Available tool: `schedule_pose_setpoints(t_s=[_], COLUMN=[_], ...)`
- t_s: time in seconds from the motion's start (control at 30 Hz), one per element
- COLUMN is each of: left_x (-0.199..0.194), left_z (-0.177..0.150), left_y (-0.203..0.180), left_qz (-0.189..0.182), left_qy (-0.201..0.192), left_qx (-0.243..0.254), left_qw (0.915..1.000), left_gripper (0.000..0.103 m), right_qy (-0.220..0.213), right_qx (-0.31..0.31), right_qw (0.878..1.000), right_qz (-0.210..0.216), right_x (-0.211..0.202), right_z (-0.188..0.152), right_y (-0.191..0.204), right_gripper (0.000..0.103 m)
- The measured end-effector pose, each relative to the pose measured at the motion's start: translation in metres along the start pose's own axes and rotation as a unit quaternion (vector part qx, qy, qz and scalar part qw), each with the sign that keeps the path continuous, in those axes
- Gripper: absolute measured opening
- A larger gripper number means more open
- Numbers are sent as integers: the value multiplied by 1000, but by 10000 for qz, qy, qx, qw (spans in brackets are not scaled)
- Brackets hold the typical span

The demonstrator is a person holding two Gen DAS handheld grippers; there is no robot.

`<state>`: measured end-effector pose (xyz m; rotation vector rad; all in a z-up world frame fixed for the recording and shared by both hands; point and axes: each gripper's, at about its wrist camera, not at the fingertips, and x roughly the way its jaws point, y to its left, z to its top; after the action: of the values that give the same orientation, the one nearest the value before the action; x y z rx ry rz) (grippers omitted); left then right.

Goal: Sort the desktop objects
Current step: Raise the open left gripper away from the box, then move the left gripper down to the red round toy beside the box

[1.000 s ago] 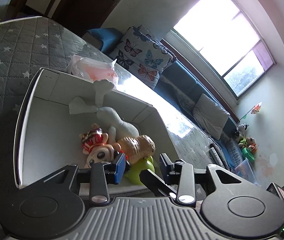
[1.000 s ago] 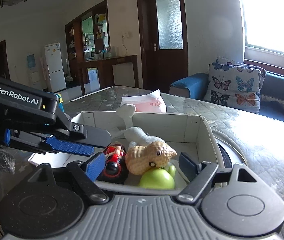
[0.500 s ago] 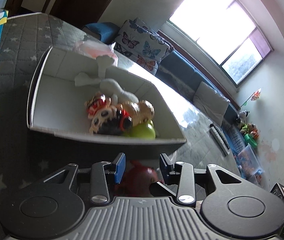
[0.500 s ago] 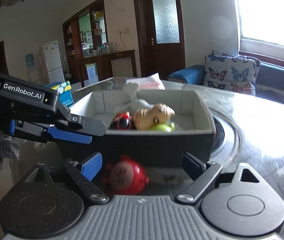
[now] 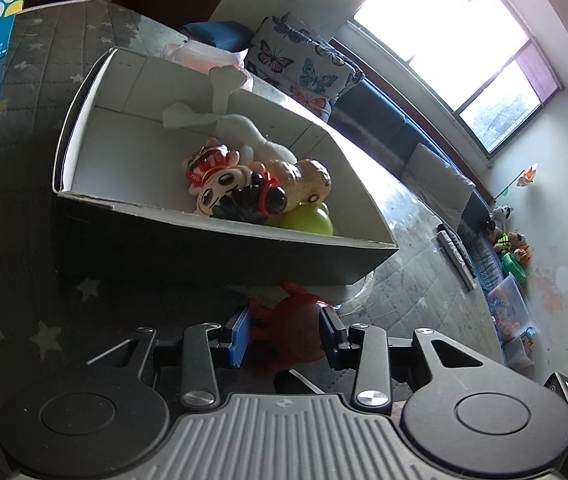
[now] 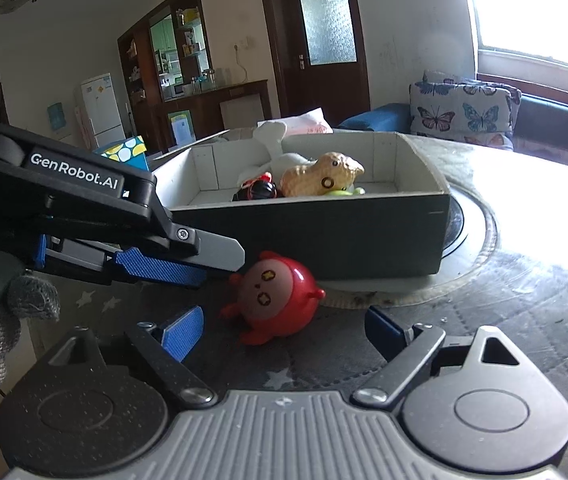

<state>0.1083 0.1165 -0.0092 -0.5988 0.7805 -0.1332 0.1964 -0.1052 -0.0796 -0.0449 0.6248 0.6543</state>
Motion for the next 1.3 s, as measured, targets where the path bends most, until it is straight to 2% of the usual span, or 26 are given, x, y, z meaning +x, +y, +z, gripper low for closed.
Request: schedule_pose_setpoints(t_s=[0.63, 0.97, 1.23, 1.3], left_x=[13, 2, -3, -4], left_z=[-3, 3, 8, 9], left_y=[0, 13, 21, 21], left_qz=[284, 229, 124, 65], left_qy=[258, 45, -55, -56], left_qx=[158, -133, -301, -303], left_qw=[9991, 9996, 9995, 9995], left_gripper=[40, 40, 40, 40], right_qy=[127, 123, 131, 131], right_qx=[-62, -29, 24, 72], right_qw=[9999, 9999, 9998, 9998], right_qz=[79, 96, 148, 164], right_x=[21, 27, 33, 33], right_z=[7, 11, 16, 16], right_y=[6, 4, 5, 5], right_gripper=[87, 86, 75, 67])
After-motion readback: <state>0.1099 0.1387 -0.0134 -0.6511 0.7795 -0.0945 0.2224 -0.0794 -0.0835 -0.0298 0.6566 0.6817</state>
